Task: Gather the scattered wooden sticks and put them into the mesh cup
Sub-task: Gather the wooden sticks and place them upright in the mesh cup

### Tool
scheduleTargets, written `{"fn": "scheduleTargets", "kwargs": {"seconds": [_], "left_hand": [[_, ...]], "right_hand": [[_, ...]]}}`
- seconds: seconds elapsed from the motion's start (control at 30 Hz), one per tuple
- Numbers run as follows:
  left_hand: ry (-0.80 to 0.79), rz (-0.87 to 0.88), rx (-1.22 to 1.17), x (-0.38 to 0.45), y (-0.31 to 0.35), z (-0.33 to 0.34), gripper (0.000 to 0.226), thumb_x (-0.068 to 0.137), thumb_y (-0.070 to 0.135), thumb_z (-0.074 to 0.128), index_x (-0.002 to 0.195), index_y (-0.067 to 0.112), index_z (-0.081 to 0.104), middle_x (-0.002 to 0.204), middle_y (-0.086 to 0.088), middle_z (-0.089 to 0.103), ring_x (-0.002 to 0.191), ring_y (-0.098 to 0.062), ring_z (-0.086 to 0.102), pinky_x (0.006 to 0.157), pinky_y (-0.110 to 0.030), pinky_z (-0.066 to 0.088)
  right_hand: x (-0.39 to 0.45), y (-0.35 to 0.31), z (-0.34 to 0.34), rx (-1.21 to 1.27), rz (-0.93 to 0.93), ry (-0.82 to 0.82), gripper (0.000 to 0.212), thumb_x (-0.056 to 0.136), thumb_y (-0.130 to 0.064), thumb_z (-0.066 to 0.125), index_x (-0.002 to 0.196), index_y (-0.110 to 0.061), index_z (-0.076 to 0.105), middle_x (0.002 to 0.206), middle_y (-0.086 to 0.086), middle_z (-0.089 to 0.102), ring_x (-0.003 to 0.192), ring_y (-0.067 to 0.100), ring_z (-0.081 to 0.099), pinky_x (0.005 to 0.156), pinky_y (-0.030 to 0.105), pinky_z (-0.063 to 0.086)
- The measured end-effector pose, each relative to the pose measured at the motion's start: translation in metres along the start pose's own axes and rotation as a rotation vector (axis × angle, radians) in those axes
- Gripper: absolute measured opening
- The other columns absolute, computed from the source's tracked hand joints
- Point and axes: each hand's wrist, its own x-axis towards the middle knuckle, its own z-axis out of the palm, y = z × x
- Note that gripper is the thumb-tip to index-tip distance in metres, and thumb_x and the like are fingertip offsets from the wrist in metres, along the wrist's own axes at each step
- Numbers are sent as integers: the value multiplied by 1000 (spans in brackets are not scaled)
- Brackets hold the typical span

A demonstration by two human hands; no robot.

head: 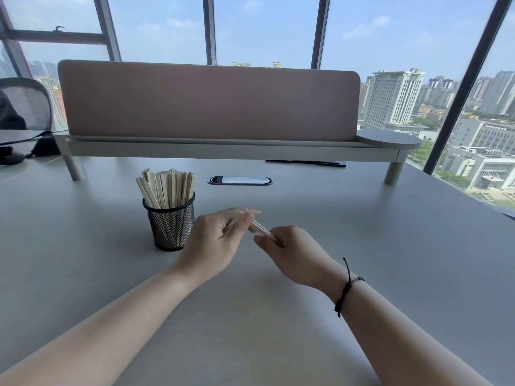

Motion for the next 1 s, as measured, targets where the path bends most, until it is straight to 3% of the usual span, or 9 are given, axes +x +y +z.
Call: {"fn": "scheduleTargets", "kwargs": {"seconds": [0.07, 0.17, 0.23, 0.3, 0.47, 0.67, 0.83, 0.93, 1.0], "left_hand": [[-36, -16, -72, -1, 9, 4, 16, 97, 38, 57, 92, 36, 72, 96, 18, 76, 84, 8, 68, 72, -11, 47], [-26, -181, -434, -1, 21, 12, 25, 95, 38, 62, 114, 25, 70, 68, 9, 65, 52, -3, 55, 52, -16, 41], [58, -333, -705, 3, 23, 13, 32, 93, 38, 64, 121, 23, 66, 72, -1, 57, 44, -10, 30, 45, -23, 22], [118, -410, -794, 5, 18, 11, 33, 90, 39, 62, 113, 15, 66, 79, -5, 56, 46, -11, 25, 48, -30, 15], [105, -509, -785, 4, 10, 16, 40, 83, 32, 68, 59, 11, 45, 53, -5, 32, 46, -17, 23, 51, -31, 21], [95, -512, -633, 0, 10, 21, 52, 96, 23, 63, 53, 18, 35, 48, -3, 25, 42, -19, 25, 46, -29, 35], [45, -639, -636, 2, 13, 21, 59, 100, 31, 55, 49, 24, 26, 46, 3, 19, 43, -14, 14, 47, -24, 15], [-29, -546, -582, -2, 19, 21, 52, 98, 30, 60, 52, 22, 37, 46, 6, 27, 40, -12, 21, 43, -22, 21], [-70, -414, -459, -7, 25, 25, 38, 96, 31, 65, 67, 11, 50, 48, 9, 40, 42, -9, 34, 44, -20, 29]], "right_hand": [[-3, -5, 2, 61, -1, -23, 53, 99, -42, 50, 59, -18, 26, 49, -6, 27, 47, 14, 23, 48, 32, 21], [-4, -12, 1, 263, 69, -17, 58, 97, -44, 55, 56, -21, 21, 45, -9, 20, 43, 12, 18, 42, 25, 17], [-2, -14, -3, 471, 147, 8, 60, 94, -45, 59, 54, -20, 22, 47, -2, 24, 43, 17, 20, 43, 24, 18], [-1, -14, -7, 711, 181, 33, 63, 94, -43, 59, 46, -20, 26, 45, 2, 26, 41, 18, 21, 45, 26, 21], [-2, -13, -1, 965, 201, 60, 65, 97, -35, 58, 38, -24, 33, 42, -3, 28, 42, 18, 24, 49, 29, 29], [-4, -17, 1, 1076, 213, 101, 61, 97, -30, 60, 45, -25, 28, 48, -2, 22, 46, 18, 20, 49, 29, 22], [-5, -21, -3, 1066, 289, 108, 59, 96, -38, 59, 49, -26, 26, 47, -5, 23, 43, 15, 17, 44, 26, 20], [-4, -23, 0, 1078, 296, 113, 58, 95, -48, 57, 49, -25, 30, 49, -5, 26, 46, 16, 21, 49, 29, 23], [-3, -24, 5, 1072, 251, 135, 58, 97, -51, 53, 47, -24, 41, 51, 0, 40, 50, 19, 41, 59, 35, 37]]}}
